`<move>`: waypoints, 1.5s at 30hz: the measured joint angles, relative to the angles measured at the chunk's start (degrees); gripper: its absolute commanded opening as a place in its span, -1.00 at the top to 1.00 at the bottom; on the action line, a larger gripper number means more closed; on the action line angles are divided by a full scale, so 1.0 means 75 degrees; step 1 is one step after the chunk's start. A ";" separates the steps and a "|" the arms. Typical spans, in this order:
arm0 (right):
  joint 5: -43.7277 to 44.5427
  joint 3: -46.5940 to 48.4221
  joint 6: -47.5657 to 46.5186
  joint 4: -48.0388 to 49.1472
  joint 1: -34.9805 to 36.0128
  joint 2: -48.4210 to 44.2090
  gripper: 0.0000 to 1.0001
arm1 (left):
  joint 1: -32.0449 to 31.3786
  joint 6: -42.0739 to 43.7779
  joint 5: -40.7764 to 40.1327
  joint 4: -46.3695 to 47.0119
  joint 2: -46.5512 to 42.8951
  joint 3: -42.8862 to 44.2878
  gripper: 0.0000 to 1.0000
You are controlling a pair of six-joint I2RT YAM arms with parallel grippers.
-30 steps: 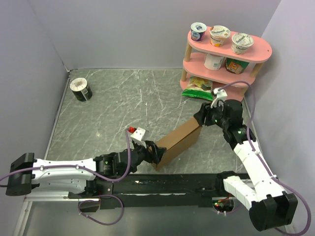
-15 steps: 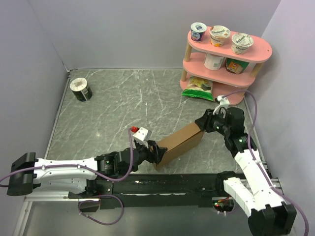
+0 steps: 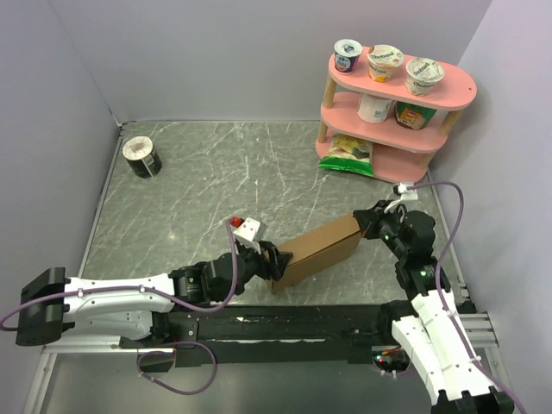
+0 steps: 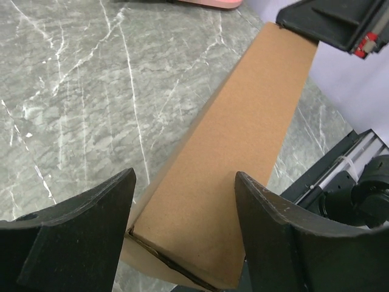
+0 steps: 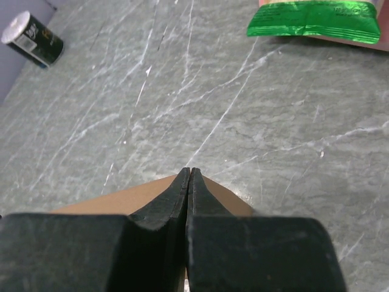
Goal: Fold the paper box
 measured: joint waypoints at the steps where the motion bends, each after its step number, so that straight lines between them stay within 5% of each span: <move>1: 0.0044 -0.0079 0.0067 0.0061 0.0000 -0.0087 1.00 | 0.0055 0.0000 0.0044 0.0017 0.0003 0.0000 -0.42; 7: 0.0312 -0.0740 0.0627 0.0641 0.0006 -0.0708 1.00 | 0.0335 -0.0006 0.0216 0.0082 0.0064 0.0009 -0.51; 12: 0.0580 -0.1177 0.1049 0.0947 0.0006 -0.1195 1.00 | 0.0775 0.0012 0.0353 -0.0061 0.0099 0.0105 -0.99; 21: 0.0935 -0.1370 0.1440 0.1107 0.0087 -0.1408 1.00 | 0.1367 -0.0041 0.0376 -0.1641 0.0058 0.1454 -0.92; 28: 0.1119 -0.1402 0.1478 0.1105 0.0204 -0.1483 1.00 | 0.1600 -0.1370 0.0108 -0.3080 -0.0746 0.2139 -0.98; 45: 0.1402 -0.1408 0.1475 0.1070 0.0393 -0.1536 1.00 | 0.1629 -0.4284 0.1988 -0.2841 -0.2294 -0.0469 -0.72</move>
